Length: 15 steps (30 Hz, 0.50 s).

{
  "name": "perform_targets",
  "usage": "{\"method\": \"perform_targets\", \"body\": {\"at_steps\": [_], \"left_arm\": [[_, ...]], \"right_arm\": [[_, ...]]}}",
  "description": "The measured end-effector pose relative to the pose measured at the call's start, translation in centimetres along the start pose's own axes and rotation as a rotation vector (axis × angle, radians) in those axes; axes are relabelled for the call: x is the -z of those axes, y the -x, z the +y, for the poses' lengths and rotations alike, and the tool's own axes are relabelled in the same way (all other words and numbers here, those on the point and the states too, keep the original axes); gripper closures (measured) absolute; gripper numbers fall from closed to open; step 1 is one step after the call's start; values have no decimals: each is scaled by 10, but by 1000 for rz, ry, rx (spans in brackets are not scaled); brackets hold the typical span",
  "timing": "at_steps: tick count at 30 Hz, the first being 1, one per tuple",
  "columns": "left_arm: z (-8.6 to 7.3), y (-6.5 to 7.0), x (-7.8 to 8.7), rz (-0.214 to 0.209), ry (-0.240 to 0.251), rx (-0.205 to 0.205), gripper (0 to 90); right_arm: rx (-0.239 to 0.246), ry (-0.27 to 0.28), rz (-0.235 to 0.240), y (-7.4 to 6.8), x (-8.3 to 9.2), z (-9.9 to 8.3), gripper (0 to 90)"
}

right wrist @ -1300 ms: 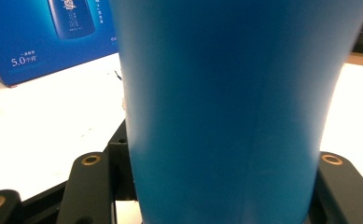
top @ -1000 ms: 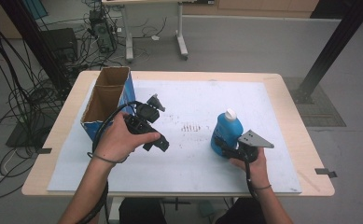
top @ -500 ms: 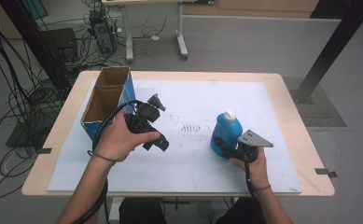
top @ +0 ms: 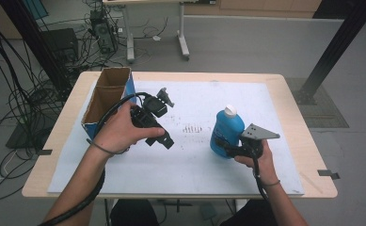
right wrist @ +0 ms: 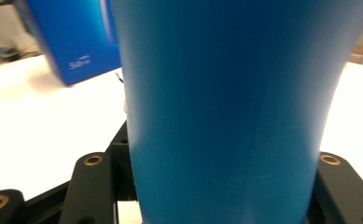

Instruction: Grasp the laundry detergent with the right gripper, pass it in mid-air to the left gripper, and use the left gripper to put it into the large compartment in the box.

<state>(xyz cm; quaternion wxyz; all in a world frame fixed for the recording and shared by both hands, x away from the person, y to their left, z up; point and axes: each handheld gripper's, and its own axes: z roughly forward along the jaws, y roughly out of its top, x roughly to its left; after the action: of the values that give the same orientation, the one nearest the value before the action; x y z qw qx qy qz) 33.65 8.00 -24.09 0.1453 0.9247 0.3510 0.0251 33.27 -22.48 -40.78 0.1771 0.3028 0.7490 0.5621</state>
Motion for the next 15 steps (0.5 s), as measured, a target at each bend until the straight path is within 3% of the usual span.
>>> {"method": "perform_targets", "body": {"at_steps": [7,12,15], "left_arm": [[7,0,11,-24,24,-50,71],[12,-3,21,-37,49,-90,73],[14,-2,25,-40,42,-118,73]], "right_arm": [[8,-6,107,5,4,15,431],[5,7,208,6,6,27,430],[13,6,253,5,7,35,430]]}}
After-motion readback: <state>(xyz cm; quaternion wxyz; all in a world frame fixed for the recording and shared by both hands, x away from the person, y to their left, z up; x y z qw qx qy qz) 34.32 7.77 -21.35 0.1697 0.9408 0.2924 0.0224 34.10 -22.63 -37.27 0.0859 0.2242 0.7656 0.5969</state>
